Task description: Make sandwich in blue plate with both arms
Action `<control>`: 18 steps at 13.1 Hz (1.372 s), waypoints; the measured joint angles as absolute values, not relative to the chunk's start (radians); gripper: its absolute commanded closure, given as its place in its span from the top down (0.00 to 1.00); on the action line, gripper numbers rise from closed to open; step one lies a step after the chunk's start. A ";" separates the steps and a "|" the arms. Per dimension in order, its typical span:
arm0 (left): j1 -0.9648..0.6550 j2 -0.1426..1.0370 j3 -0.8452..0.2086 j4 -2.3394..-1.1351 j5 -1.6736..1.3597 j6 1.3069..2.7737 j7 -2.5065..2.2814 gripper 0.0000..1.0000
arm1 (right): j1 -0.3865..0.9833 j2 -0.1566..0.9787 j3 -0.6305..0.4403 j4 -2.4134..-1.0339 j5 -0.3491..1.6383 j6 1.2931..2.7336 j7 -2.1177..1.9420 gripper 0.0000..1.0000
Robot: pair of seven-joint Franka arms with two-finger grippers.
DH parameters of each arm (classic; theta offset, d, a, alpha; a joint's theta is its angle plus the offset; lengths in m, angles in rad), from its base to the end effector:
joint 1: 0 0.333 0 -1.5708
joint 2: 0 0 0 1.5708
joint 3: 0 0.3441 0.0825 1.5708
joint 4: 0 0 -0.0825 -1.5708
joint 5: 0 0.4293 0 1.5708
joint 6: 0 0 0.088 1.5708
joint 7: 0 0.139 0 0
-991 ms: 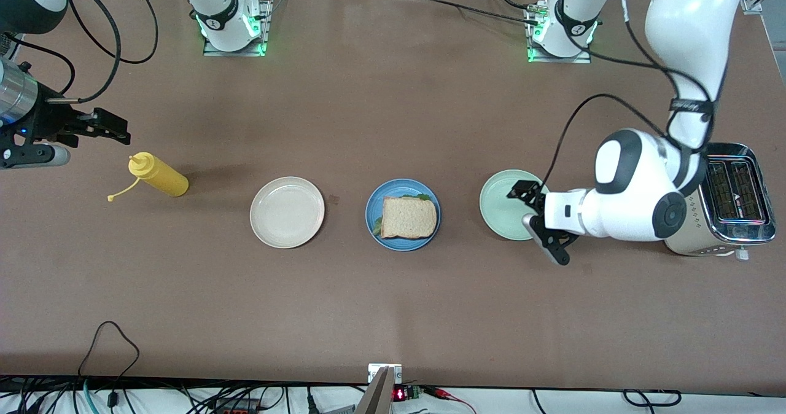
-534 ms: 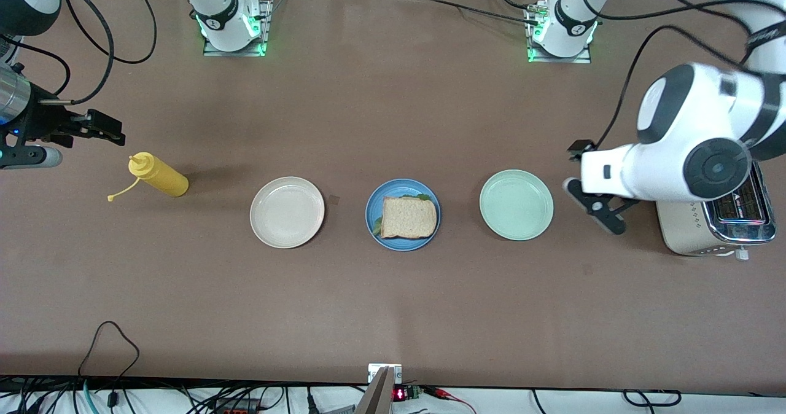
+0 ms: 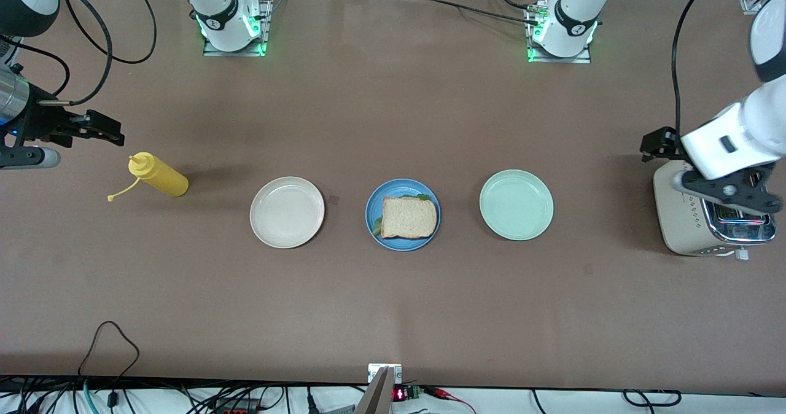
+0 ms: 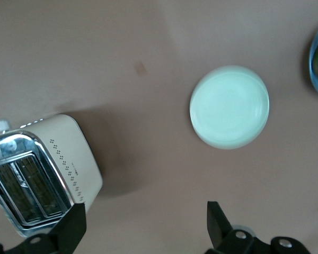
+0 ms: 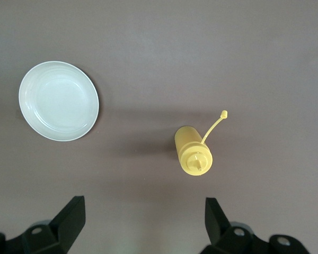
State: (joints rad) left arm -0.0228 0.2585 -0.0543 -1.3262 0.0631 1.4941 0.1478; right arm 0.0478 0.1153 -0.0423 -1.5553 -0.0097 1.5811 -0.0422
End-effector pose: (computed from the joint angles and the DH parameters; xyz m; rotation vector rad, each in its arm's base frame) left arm 0.6721 -0.0381 0.5751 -3.0734 0.3421 0.1423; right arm 0.6321 0.0034 0.5584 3.1246 0.0755 -0.1402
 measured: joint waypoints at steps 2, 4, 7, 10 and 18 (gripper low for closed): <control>-0.024 0.139 -0.027 -1.513 0.041 1.630 0.087 1.00 | 0.046 0.116 -0.042 -1.555 -0.010 1.581 -0.042 1.00; -0.030 0.048 -0.025 -1.630 0.038 1.670 0.071 1.00 | 0.044 0.117 -0.042 -1.555 -0.010 1.581 -0.042 1.00; -0.038 -0.026 -0.025 -1.717 0.038 1.700 0.062 1.00 | 0.044 0.117 -0.042 -1.555 -0.010 1.581 -0.042 1.00; -0.041 -0.033 -0.025 -1.733 0.038 1.706 0.061 1.00 | 0.044 0.118 -0.042 -1.555 -0.009 1.580 -0.042 1.00; -0.042 -0.033 -0.028 -1.737 0.038 1.706 0.060 1.00 | 0.044 0.119 -0.042 -1.555 -0.009 1.580 -0.042 1.00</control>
